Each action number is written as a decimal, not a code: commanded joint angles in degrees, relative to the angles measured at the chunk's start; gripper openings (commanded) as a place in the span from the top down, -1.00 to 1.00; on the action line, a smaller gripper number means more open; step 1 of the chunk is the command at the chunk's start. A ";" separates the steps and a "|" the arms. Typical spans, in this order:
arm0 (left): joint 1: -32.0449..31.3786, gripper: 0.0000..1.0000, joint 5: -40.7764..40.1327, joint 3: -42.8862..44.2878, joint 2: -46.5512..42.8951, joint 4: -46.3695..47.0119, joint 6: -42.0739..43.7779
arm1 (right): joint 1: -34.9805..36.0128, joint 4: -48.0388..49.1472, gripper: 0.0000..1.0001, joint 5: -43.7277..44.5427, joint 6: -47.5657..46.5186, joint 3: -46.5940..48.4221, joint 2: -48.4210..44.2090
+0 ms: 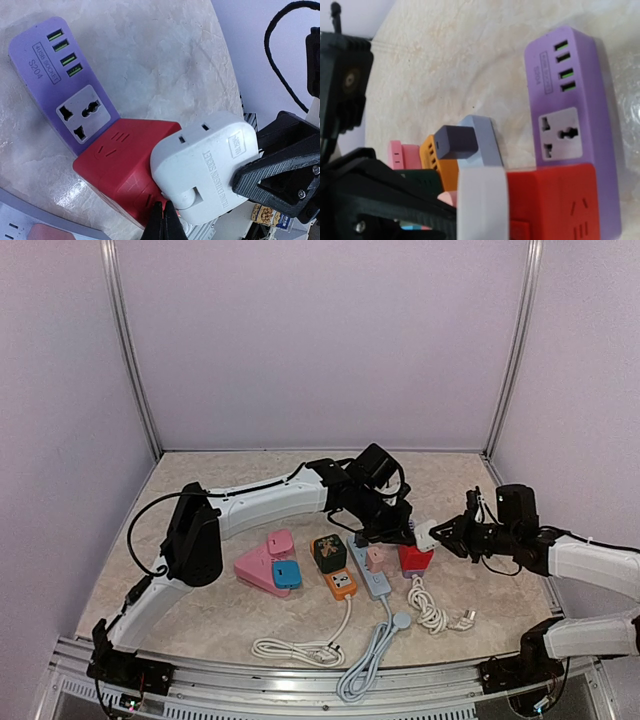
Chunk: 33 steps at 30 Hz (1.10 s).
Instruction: Pull the plug off the socket
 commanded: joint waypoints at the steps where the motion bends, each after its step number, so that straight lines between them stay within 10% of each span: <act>1: -0.87 1.00 -2.70 -0.21 4.34 -6.64 0.26 | -0.33 4.63 0.88 -0.56 4.38 -1.41 -3.11; 33: -0.91 1.00 -4.51 3.66 7.11 -10.90 -1.24 | -0.42 8.68 0.87 -0.41 5.47 0.05 -7.07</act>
